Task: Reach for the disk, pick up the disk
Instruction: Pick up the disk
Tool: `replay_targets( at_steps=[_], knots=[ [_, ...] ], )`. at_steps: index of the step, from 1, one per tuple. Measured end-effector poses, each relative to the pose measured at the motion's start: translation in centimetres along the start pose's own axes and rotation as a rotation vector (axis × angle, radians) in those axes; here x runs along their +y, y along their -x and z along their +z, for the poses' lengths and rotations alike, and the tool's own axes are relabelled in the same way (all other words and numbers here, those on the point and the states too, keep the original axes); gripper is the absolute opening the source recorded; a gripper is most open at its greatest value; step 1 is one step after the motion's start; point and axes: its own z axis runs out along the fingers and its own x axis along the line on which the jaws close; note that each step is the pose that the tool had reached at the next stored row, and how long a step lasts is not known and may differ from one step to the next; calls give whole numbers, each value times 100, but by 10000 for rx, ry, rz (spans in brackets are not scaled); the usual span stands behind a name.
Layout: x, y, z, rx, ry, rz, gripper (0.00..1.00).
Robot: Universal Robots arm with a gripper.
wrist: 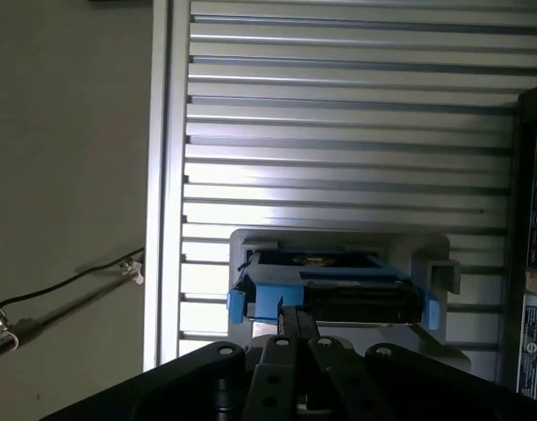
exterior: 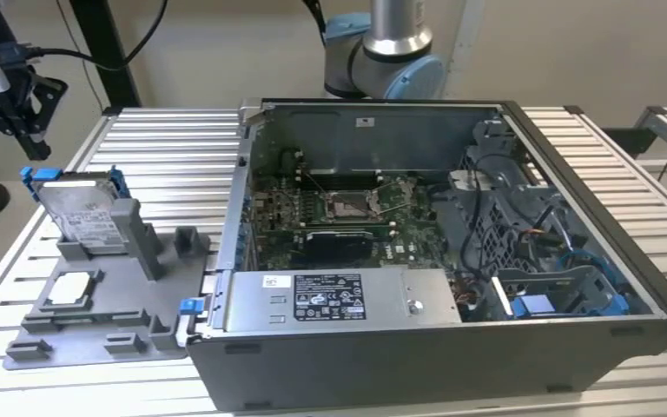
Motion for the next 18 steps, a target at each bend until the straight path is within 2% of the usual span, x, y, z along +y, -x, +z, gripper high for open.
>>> replay_targets(
  at_steps=[7,18],
  knots=[
    [0,-2,-1,7,-1,-156,0],
    [0,-1,0,47,2,-1215,0]
  ],
)
